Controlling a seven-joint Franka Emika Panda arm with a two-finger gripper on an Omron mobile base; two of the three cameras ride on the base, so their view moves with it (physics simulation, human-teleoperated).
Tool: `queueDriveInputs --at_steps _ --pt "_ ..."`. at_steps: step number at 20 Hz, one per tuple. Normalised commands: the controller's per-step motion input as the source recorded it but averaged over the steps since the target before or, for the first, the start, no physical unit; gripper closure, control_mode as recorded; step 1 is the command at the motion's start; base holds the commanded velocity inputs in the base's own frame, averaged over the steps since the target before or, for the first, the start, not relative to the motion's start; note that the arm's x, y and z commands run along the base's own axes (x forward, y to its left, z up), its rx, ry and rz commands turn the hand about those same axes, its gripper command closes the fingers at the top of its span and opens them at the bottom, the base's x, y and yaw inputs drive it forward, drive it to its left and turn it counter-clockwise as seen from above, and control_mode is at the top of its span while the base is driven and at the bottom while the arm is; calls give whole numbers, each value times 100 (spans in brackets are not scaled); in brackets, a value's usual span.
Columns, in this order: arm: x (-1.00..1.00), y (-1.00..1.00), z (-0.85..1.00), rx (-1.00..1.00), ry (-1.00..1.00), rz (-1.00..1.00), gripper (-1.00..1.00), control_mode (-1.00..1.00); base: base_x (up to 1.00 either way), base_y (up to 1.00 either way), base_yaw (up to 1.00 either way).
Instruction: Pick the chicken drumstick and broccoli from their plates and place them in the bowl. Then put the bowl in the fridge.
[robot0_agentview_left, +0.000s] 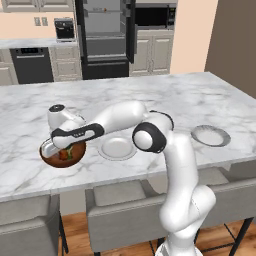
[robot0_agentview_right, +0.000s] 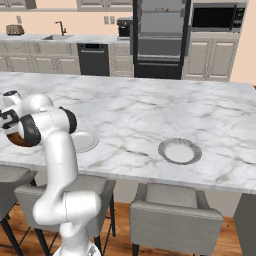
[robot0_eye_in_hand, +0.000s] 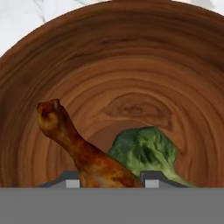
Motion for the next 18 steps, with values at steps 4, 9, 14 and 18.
queueDriveInputs --at_steps 4,9,14,18 --pt "12 9 -8 0 0 0 -100 -100 0 0 0" --pt "0 0 8 0 0 0 -100 -100 0 0 0" --pt "0 -2 25 0 0 0 -100 -100 0 0 0" --pt "0 -7 29 0 0 0 -100 -100 0 0 0"
